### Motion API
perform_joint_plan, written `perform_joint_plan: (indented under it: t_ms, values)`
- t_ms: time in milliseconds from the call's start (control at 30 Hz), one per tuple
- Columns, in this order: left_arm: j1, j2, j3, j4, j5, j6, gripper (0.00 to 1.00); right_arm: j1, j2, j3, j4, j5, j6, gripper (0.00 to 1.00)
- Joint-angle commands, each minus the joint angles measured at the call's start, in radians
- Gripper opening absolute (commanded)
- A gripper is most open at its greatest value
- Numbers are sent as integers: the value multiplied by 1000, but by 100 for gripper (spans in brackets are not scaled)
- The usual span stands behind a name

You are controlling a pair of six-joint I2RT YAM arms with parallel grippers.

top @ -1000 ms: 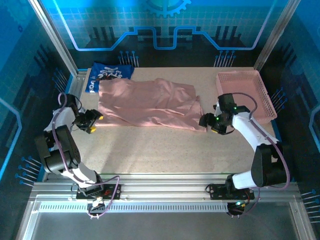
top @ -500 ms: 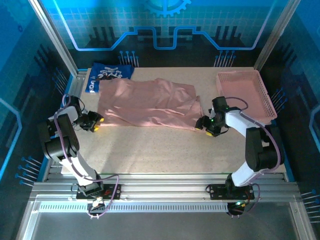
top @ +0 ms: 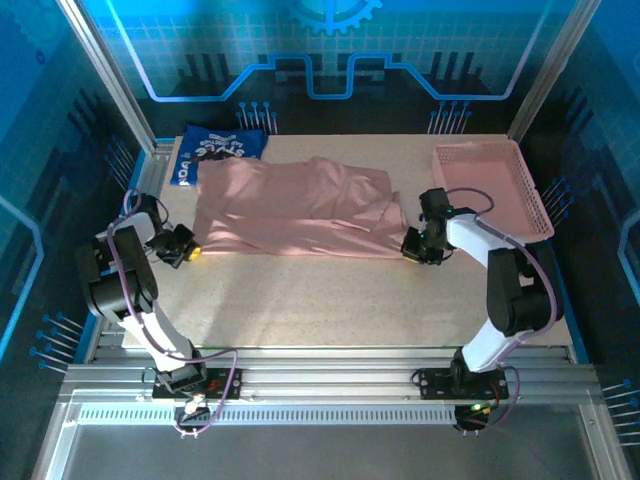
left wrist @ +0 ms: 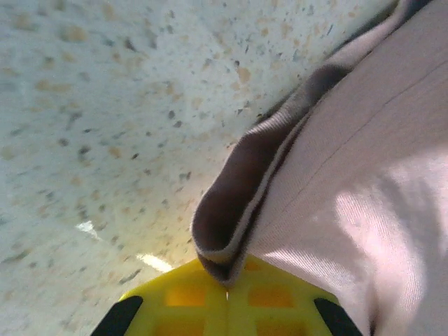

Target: Fold and stack the t-shirts

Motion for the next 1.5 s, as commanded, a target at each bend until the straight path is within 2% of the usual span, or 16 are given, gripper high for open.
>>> perform_joint_plan:
  t_ms: [0, 367, 600, 667, 900, 933, 967, 1000, 1033, 1133, 1167, 1200, 1300, 1467]
  values:
    - [26, -75, -14, -65, -70, 24, 0, -9, -89, -4, -107, 65, -53, 0]
    - [13, -211, -87, -182, -70, -5, 0, -36, -291, -223, -179, 80, 1, 1]
    - [-22, -282, -156, -248, -136, -54, 0, -55, -375, -318, -208, 97, 32, 4]
    - [-23, -300, -187, -257, -146, -75, 0, -63, -403, -343, -213, 104, 41, 8]
    - [-23, -327, -264, -280, -177, -92, 1, -83, -474, -393, -232, 101, 67, 12]
    - [-23, -332, -279, -278, -180, -88, 13, -86, -474, -393, -235, 102, 71, 20]
    - [-22, -340, -300, -274, -188, -86, 34, -94, -472, -387, -237, 90, 72, 36]
    - [-23, -350, -309, -272, -199, -94, 50, -95, -474, -380, -239, 79, 72, 44]
    - [-24, -363, -296, -280, -190, -90, 58, -95, -481, -363, -244, 69, 74, 49]
    - [-39, -436, -226, -326, -180, -104, 71, -87, -536, -301, -261, 9, 68, 56]
    - [-43, -469, -194, -345, -180, -107, 78, -81, -563, -277, -263, -21, 66, 58]
    - [-49, -501, -163, -357, -177, -109, 80, -72, -584, -259, -264, -47, 66, 61]
    - [-85, -574, -43, -403, -172, -107, 85, -30, -620, -206, -252, -141, 77, 64]
    - [-234, -592, 75, -401, -192, -102, 87, 89, -537, -147, -232, -185, 100, 64]
